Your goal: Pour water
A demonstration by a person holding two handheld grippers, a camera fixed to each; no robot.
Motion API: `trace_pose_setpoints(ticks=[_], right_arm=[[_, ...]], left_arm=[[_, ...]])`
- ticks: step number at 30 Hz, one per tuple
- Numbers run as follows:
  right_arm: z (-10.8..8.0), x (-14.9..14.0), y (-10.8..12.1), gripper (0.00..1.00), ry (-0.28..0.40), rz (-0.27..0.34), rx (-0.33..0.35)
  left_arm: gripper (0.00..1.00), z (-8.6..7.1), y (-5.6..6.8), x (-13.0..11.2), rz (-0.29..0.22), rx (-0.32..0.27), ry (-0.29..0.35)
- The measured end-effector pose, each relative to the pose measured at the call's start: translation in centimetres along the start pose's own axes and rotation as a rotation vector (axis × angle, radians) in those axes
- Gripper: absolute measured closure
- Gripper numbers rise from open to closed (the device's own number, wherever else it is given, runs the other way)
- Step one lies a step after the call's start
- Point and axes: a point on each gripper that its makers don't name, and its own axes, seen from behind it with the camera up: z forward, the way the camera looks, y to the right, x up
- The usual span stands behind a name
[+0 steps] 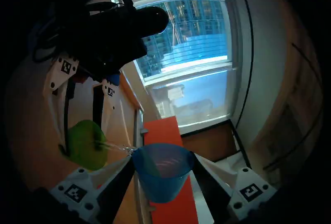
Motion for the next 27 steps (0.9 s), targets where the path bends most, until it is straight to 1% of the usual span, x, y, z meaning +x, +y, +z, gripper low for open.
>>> trace_pose_setpoints(ticks=[14,21,27], right_arm=[[0.08,0.55,0.57,0.08,0.007,-0.053,-0.014],[0.06,0.64,0.76,0.08,0.006,-0.081,-0.017],[0.13,0.8,0.93,0.08,0.006,-0.115,-0.017]], left_arm=[[0.15,0.15,-0.05,0.38,0.001,0.001,0.005],[0.15,0.16,-0.28,0.24,0.0,0.007,0.007],[0.15,0.07,-0.4,0.32,0.001,0.01,0.009]])
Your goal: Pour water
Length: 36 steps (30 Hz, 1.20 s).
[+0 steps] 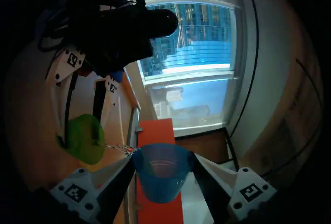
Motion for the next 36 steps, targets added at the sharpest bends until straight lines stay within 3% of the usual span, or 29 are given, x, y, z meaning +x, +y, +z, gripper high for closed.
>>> trace_pose_setpoints(ticks=[36], right_arm=[[0.1,2.7,0.7,0.08,0.013,-0.205,-0.022]], left_arm=[[0.15,-0.1,0.5,0.4,0.012,-0.01,0.006]])
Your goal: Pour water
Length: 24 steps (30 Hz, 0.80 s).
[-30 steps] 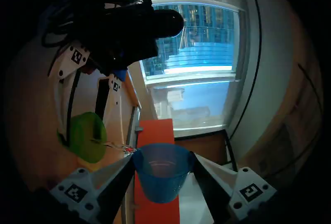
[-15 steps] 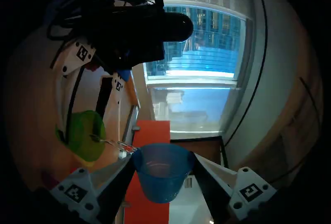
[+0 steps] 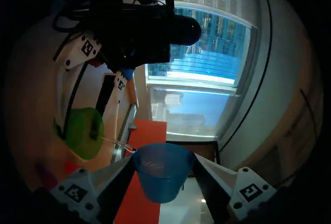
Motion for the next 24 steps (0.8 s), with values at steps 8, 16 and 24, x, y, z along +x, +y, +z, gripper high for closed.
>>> trace_pose_setpoints(ticks=[8,16,24], right_arm=[[-0.12,0.05,-0.01,0.08,-0.002,-0.038,-0.002],[-0.16,0.46,-0.11,0.08,0.0,-0.082,0.001],[-0.22,0.58,-0.18,0.08,0.006,-0.069,0.002]], left_arm=[[0.15,0.04,0.2,0.15,-0.001,-0.004,0.004],[0.15,0.13,0.28,0.32,-0.002,-0.006,0.007],[0.15,0.05,0.15,0.41,-0.005,-0.003,0.009]])
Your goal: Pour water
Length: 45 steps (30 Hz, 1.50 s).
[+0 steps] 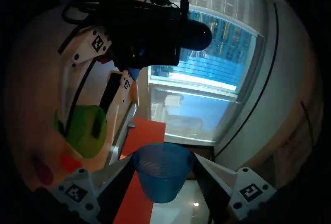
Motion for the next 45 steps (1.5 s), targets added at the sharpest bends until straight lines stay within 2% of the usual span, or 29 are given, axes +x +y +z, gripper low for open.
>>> trace_pose_setpoints(ticks=[5,9,21,30,35,42,45], right_arm=[[-0.1,-0.3,-0.3,0.08,0.0,0.054,-0.001],[-0.3,-0.7,-0.6,0.08,0.001,0.153,-0.008],[-1.8,-2.5,-1.3,0.08,0.011,0.573,-0.026],[-2.7,-1.7,-1.6,0.08,0.027,0.89,-0.032],[-3.1,-1.5,-2.3,0.08,0.026,1.066,-0.018],[-3.4,-1.3,-3.0,0.08,0.028,1.347,0.016],[-3.6,-1.1,-3.2,0.08,0.035,1.423,0.03]], left_arm=[[0.15,0.0,-0.1,0.1,-0.006,-0.002,0.004],[0.15,0.0,-0.1,0.1,-0.005,-0.002,0.004],[0.15,-0.2,-0.2,0.0,-0.001,0.001,-0.003],[0.15,-0.3,-0.2,-0.1,0.007,0.002,-0.015],[0.15,-0.4,-0.5,-0.1,0.008,0.009,-0.015],[0.15,-0.7,-0.8,-0.1,0.009,0.015,-0.017],[0.15,-0.8,-0.9,-0.2,0.011,0.02,-0.02]])
